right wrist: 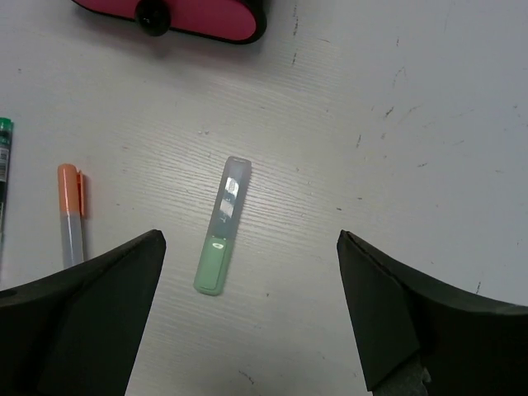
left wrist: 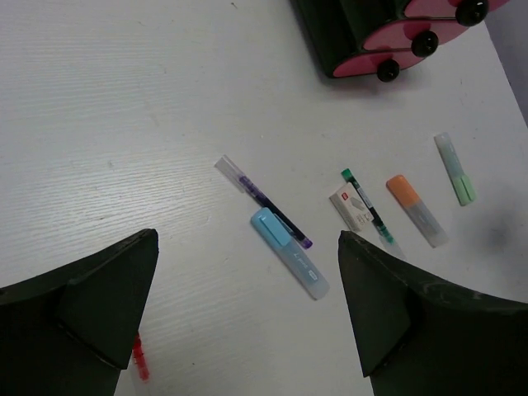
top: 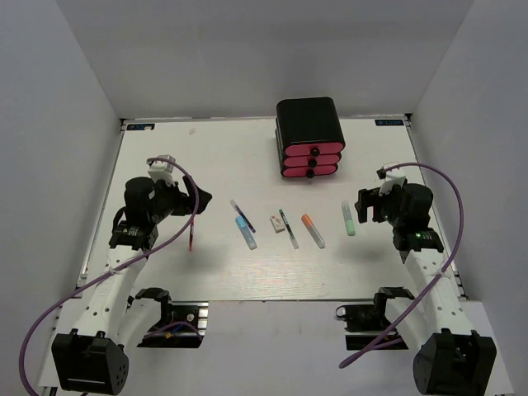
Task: Sort the stationery into containers
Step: Open the drawer in the storage box.
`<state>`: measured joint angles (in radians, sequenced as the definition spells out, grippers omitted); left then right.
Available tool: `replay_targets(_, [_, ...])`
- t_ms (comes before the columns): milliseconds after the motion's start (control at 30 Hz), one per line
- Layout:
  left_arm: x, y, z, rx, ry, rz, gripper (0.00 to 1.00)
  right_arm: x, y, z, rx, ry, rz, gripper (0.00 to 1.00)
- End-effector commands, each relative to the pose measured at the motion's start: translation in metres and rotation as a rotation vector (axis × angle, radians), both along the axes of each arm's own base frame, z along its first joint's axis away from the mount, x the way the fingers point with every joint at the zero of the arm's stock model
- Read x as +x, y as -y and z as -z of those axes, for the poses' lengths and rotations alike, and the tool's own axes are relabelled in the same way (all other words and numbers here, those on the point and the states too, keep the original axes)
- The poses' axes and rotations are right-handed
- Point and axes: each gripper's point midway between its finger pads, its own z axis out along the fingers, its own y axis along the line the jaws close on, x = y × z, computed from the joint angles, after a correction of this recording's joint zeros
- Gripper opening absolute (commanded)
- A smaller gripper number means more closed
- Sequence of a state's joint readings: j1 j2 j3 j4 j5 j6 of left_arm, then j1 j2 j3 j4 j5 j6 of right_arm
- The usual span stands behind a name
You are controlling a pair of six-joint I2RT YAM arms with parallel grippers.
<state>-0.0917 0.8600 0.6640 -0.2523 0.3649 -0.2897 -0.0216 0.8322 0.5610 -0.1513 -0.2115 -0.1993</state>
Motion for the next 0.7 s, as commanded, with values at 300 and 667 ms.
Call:
replay_targets(300, [-0.001,0.007,-0.022,-0.026,0.058,0.045,0.93,0.001,-0.002,-0.009,-0.162,0.043,-0.157,0.9])
replay_targets(667, [0.007,0.006,0.001,-0.008,-0.03,0.038,0.19,0.013,-0.05,-0.029,-0.009,0.008,-0.409,0.74])
